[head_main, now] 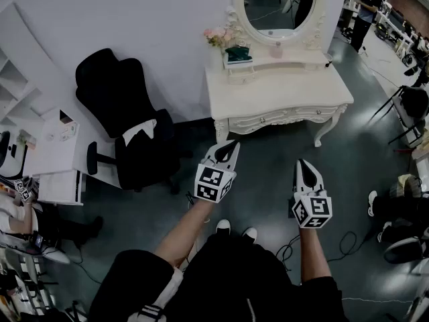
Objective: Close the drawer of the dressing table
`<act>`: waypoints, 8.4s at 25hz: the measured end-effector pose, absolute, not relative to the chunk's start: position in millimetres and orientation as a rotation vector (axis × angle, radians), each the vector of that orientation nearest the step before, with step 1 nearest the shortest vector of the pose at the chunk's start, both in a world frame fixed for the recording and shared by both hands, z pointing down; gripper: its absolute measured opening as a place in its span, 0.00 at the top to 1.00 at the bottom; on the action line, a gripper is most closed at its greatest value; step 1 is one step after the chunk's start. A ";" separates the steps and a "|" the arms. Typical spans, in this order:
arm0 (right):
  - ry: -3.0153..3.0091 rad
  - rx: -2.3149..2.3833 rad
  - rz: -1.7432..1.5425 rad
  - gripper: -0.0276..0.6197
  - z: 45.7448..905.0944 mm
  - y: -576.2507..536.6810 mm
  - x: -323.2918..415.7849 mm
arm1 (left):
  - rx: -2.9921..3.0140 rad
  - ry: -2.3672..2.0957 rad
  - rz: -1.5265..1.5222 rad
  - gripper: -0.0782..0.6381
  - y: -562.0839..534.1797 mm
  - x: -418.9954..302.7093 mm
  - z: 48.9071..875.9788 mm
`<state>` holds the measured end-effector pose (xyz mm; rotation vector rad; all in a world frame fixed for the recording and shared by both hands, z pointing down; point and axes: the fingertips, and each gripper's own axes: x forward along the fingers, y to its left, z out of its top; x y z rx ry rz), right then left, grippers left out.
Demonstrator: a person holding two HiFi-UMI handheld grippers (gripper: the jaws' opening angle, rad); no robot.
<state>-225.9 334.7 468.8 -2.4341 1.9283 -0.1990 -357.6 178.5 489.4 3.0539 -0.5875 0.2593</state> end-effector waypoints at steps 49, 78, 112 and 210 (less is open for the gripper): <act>2.083 -2.383 -0.289 0.96 497.8 44.7 146.1 | 2.993 -0.636 0.277 0.88 -105.6 23.4 517.7; 2.474 -2.050 -0.346 0.96 518.4 -173.3 296.6 | 2.801 -1.095 0.284 0.88 -247.3 132.3 518.1; 2.655 -1.891 -0.403 0.96 541.3 -208.9 208.4 | 2.610 -1.275 0.337 0.88 -249.8 24.3 572.3; 2.414 -2.237 -0.515 0.96 563.0 -184.0 274.6 | 2.083 -1.294 0.678 0.75 -349.7 -21.7 781.7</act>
